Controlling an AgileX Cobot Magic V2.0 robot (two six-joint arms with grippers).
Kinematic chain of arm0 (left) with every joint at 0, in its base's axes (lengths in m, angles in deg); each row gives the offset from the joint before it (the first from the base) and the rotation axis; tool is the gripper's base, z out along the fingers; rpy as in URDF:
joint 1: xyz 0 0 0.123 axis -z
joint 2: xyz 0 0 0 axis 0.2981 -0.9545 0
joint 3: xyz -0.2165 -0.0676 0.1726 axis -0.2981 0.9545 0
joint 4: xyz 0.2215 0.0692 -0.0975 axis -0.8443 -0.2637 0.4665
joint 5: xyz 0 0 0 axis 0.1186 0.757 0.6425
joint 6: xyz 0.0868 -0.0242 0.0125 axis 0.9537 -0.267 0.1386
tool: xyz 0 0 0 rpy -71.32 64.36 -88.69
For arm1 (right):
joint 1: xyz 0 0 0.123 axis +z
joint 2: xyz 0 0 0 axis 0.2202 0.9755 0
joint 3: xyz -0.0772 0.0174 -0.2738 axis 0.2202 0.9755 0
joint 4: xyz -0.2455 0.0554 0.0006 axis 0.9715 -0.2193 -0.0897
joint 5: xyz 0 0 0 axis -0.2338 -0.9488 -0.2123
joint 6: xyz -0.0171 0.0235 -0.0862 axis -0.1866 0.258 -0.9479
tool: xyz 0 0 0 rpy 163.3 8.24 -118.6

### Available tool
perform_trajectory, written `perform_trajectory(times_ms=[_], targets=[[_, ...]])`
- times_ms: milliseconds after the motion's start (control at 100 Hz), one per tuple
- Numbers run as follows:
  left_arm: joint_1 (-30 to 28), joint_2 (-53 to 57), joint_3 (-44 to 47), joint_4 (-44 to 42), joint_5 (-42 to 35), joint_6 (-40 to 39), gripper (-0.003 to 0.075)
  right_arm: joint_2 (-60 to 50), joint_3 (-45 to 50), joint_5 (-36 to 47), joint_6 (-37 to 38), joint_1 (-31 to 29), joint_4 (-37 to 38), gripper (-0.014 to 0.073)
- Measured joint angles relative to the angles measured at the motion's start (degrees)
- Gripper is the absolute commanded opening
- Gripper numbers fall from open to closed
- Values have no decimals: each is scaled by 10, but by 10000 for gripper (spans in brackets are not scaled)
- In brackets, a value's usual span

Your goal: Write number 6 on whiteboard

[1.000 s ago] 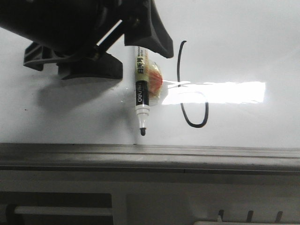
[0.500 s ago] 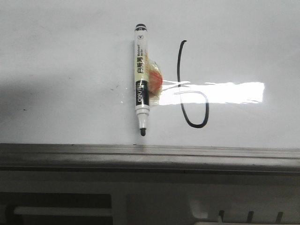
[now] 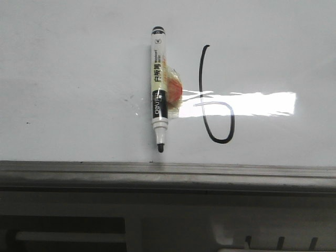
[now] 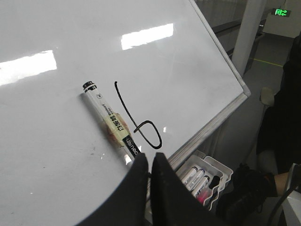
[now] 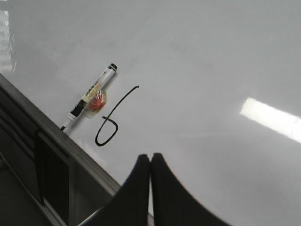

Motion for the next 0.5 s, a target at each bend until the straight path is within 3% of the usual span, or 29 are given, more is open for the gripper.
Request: perform_trajectory(times_ms=[500], targets=[[0, 0, 7, -1, 0, 0, -19, 0, 1, -7, 2, 0, -2, -43]])
